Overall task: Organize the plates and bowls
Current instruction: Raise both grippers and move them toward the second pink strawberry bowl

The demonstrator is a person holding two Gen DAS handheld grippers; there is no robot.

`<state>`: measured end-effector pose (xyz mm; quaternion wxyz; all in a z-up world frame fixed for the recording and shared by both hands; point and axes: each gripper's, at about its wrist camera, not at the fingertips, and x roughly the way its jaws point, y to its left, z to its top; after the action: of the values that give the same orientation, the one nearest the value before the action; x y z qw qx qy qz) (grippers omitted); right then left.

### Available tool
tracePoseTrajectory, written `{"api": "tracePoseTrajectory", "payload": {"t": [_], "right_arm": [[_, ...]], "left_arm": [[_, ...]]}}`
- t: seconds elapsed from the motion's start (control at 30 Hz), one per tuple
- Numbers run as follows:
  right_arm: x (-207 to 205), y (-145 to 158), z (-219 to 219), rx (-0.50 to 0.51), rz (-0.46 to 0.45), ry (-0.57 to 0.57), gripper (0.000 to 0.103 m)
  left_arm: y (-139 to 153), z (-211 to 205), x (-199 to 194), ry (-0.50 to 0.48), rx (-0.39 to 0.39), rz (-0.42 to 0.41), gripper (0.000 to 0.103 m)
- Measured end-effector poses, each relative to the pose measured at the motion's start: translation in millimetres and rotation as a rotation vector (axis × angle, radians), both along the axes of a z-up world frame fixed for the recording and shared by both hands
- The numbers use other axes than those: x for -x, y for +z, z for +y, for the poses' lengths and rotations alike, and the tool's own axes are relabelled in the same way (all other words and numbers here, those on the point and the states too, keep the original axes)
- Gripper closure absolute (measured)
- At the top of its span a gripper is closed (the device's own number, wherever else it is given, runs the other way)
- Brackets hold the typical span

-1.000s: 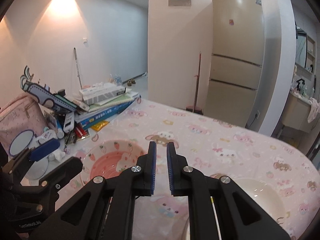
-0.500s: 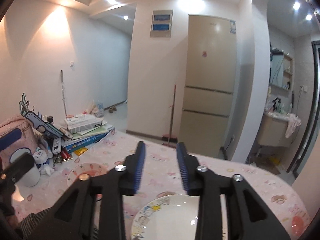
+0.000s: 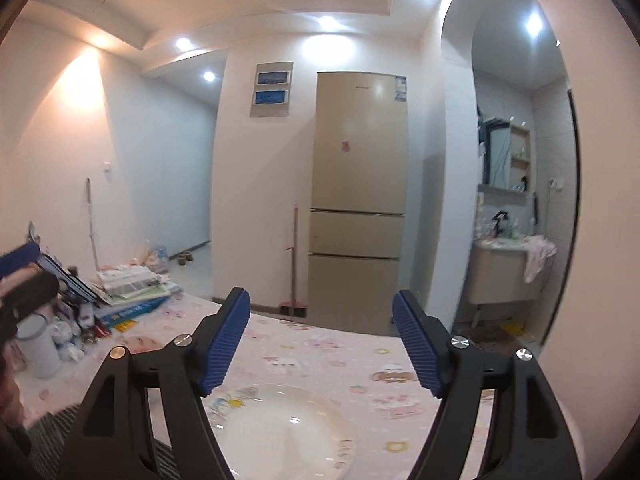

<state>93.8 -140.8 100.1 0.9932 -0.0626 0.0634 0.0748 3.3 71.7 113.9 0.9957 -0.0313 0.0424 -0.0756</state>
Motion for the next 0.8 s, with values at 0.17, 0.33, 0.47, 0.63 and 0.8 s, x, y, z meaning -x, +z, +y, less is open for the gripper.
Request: {"api": "tracePoseTrajectory", "payload": {"t": [0.17, 0.33, 0.47, 0.63, 0.8], "right_arm": [[19, -3, -32, -0.024, -0.031, -0.05, 0.03], [30, -4, -64, -0.026, -0.045, -0.135, 0.03], [37, 2, -94, -0.045, -0.046, -0.197, 0.03], [44, 6, -133, -0.06, -0.052, -0.313, 0.03], [45, 7, -167, -0.112, -0.018, -0.367, 0.03]], "left_arm": [[7, -33, -9, -0.057, 0.036, 0.008, 0.0], [24, -72, -20, -0.14, 0.051, 0.0, 0.0], [43, -109, -25, -0.211, 0.014, -0.016, 0.0], [63, -140, -42, -0.288, 0.079, 0.01, 0.0], [68, -168, -61, -0.288, 0.067, 0.008, 0.0]]}}
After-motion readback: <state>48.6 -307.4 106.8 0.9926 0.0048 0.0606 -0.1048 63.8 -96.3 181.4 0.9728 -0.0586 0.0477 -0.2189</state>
